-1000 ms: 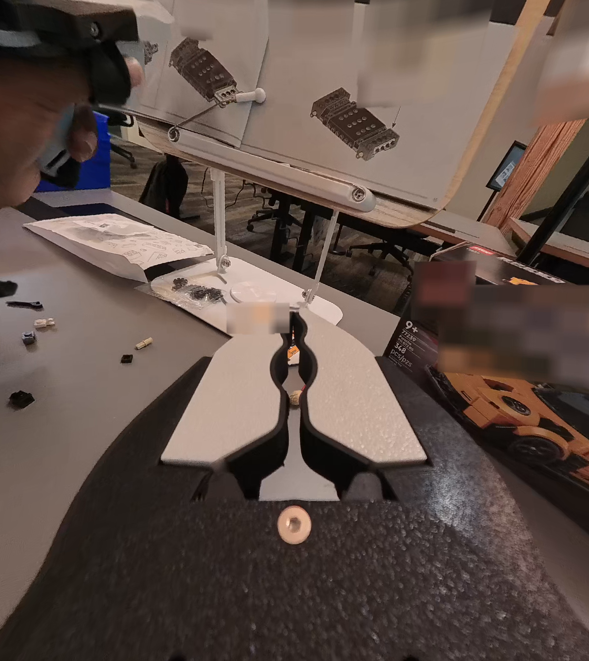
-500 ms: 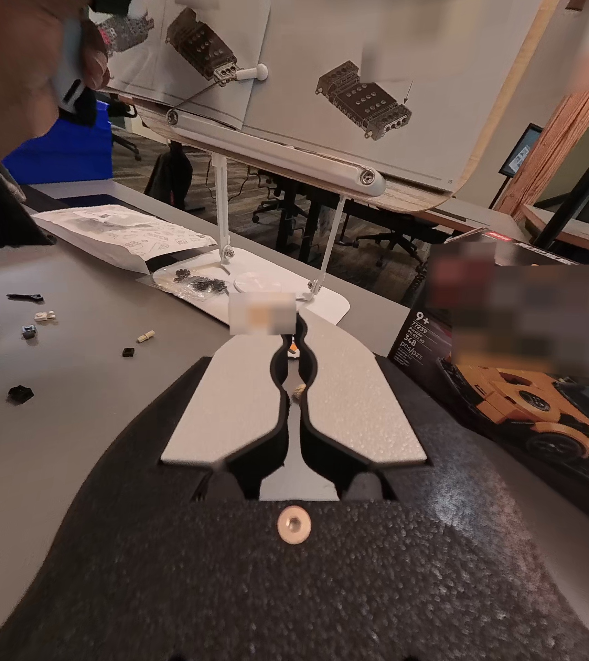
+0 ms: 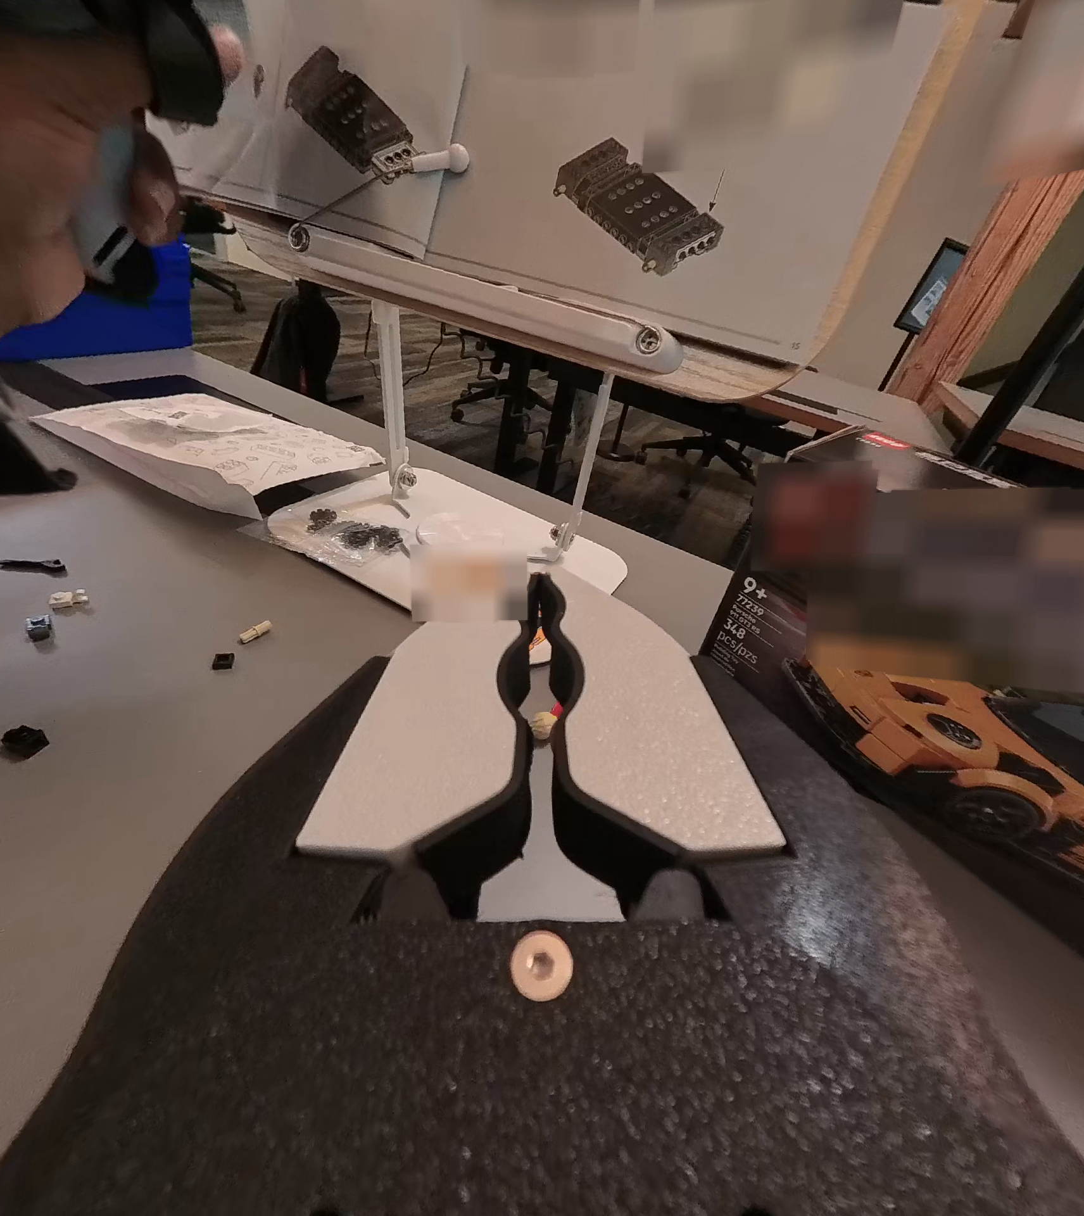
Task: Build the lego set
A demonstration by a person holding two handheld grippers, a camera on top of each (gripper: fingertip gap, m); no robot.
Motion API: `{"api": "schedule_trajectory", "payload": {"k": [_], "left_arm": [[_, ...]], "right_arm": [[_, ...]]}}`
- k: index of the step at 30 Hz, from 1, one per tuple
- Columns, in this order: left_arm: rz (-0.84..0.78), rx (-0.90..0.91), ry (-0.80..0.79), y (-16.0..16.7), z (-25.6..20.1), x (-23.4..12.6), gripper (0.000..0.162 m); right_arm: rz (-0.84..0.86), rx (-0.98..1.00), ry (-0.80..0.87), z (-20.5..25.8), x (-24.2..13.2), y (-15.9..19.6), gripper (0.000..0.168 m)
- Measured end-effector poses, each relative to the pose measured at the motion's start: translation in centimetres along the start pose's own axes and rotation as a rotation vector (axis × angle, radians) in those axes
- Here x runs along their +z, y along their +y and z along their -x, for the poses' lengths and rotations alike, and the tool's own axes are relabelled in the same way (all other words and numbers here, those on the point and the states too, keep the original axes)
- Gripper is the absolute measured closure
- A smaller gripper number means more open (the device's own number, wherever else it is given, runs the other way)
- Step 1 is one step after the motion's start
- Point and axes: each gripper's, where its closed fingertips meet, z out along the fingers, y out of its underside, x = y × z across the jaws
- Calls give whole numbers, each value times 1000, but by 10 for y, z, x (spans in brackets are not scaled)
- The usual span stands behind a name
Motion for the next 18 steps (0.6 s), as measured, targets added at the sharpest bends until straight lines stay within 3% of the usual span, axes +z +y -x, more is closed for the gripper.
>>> {"api": "schedule_trajectory", "payload": {"k": [1, 7, 18], "left_arm": [[18, 2, 3, 5, 0, -1, 162], [103, 42, 29, 24, -2, -21, 162], [187, -46, 76, 32, -7, -93, 162]], "right_arm": [[-2, 10, 1, -1, 0, 0, 168], [-15, 33, 1, -3, -2, -4, 168], [-38, 62, 11, -6, -7, -10, 168]]}}
